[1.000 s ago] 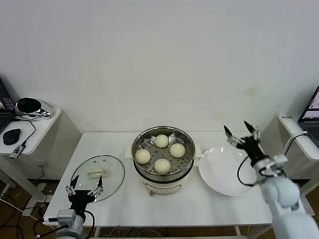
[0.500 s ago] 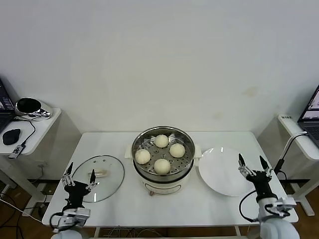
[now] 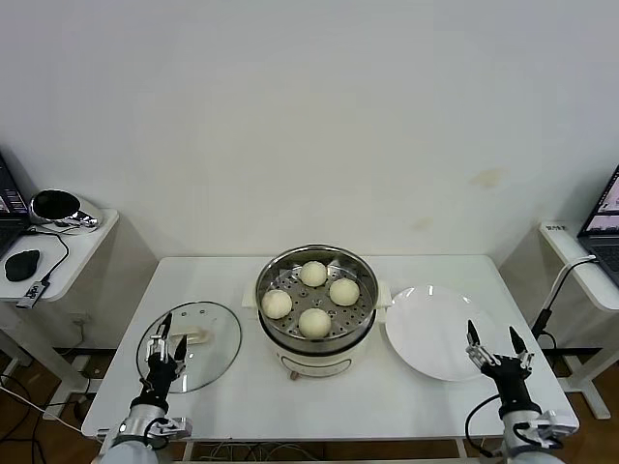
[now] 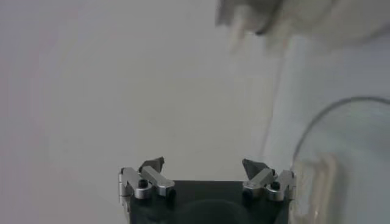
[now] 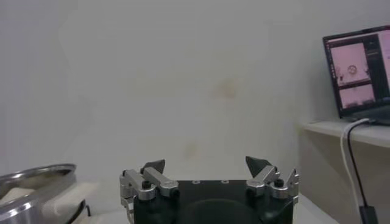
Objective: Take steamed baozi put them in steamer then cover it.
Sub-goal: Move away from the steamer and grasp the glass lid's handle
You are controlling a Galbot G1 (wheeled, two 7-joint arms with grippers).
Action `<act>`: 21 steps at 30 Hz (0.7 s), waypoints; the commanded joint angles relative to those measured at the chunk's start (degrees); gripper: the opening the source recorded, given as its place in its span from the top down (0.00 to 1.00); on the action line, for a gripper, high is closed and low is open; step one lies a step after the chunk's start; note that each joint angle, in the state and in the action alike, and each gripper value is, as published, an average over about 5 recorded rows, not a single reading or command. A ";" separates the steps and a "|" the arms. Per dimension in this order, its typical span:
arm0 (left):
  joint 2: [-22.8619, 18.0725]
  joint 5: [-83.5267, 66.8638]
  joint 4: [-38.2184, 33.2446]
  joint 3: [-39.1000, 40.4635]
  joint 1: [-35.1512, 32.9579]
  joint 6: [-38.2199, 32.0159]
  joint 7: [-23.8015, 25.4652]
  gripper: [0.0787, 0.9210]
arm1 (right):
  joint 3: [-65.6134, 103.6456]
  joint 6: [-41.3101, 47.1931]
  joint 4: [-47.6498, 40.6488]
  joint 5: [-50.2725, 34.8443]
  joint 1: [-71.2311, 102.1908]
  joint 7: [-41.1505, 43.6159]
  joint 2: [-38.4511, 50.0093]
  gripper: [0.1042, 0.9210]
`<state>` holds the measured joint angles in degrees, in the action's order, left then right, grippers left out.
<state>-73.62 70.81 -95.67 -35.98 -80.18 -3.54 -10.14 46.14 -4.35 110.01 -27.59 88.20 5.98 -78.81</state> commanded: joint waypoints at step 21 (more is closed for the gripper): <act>-0.37 4.88 14.66 1.51 10.47 4.06 -0.97 0.12 | 1.08 -1.09 0.77 2.40 2.05 -0.23 -2.30 0.12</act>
<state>-73.89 74.96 -85.55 -34.71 -73.36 -0.11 -10.87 47.07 -5.29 110.61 -25.63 89.96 5.69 -80.87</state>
